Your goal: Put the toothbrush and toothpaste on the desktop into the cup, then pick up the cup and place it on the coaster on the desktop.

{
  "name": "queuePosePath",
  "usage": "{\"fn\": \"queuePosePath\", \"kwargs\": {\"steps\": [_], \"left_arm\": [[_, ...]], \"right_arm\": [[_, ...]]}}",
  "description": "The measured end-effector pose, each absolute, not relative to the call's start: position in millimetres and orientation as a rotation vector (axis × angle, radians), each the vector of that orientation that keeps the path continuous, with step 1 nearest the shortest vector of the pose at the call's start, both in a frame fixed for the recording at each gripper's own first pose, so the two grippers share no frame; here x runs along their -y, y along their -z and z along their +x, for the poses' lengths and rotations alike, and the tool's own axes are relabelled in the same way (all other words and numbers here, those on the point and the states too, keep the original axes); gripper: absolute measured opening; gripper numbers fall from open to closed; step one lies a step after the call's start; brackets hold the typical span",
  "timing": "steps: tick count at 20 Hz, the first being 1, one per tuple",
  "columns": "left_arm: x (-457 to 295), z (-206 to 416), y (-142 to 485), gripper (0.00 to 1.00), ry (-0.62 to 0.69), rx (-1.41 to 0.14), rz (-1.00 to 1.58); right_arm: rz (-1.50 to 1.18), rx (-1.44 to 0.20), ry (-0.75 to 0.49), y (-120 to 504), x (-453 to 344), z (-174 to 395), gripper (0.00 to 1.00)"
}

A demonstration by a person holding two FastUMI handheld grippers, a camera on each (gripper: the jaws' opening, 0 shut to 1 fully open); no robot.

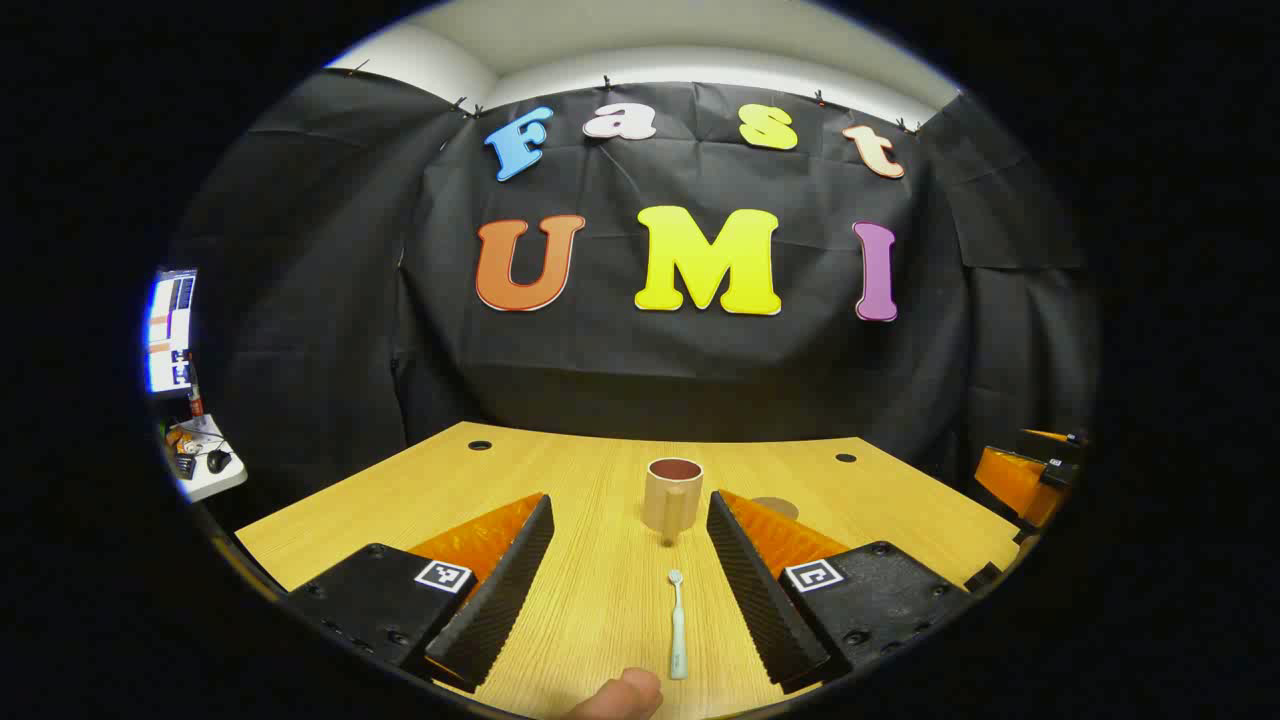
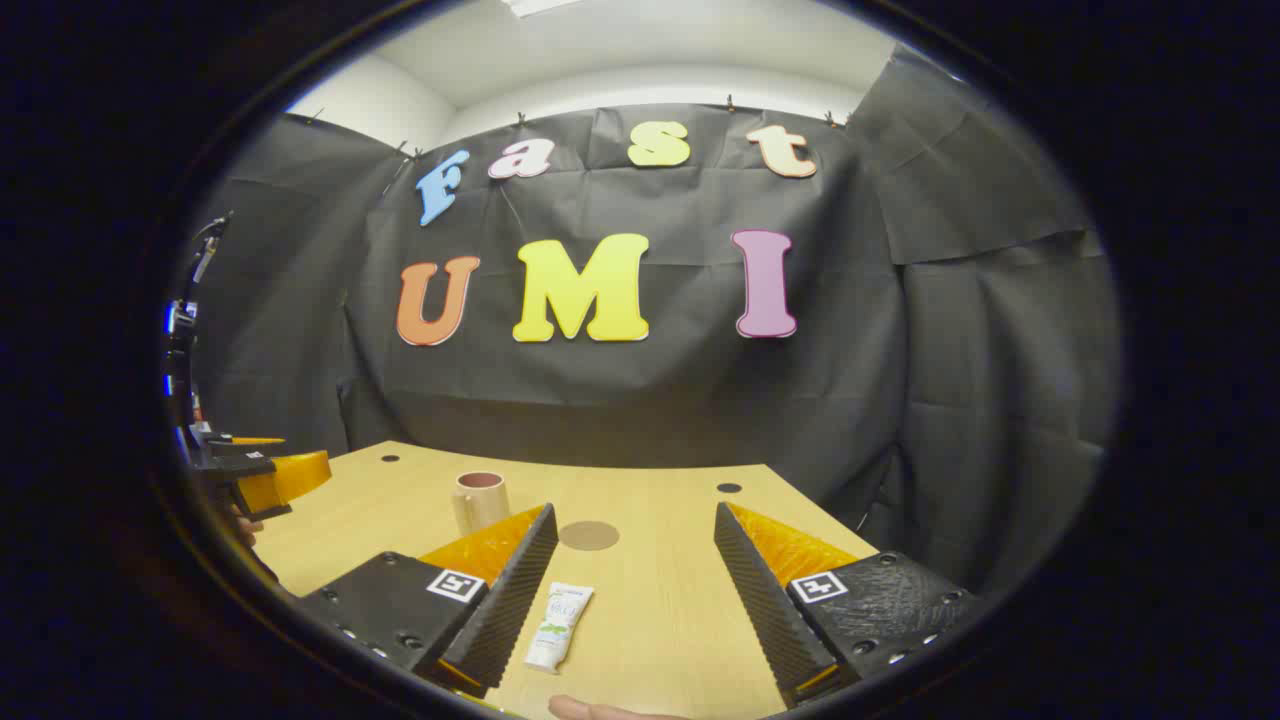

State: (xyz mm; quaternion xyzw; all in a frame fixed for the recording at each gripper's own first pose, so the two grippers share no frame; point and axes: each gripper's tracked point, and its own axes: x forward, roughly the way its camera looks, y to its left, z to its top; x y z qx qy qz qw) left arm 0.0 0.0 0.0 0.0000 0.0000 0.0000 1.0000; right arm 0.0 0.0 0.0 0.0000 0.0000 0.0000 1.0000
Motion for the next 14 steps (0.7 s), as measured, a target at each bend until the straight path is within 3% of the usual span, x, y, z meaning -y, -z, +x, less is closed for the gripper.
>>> {"fn": "queuePosePath", "kwargs": {"steps": [14], "left_arm": [[-15,11,22,0.98,-0.011,-0.035,-0.001]], "right_arm": [[-0.021,-0.033,-0.001,20,-8,8,0.95]]}}
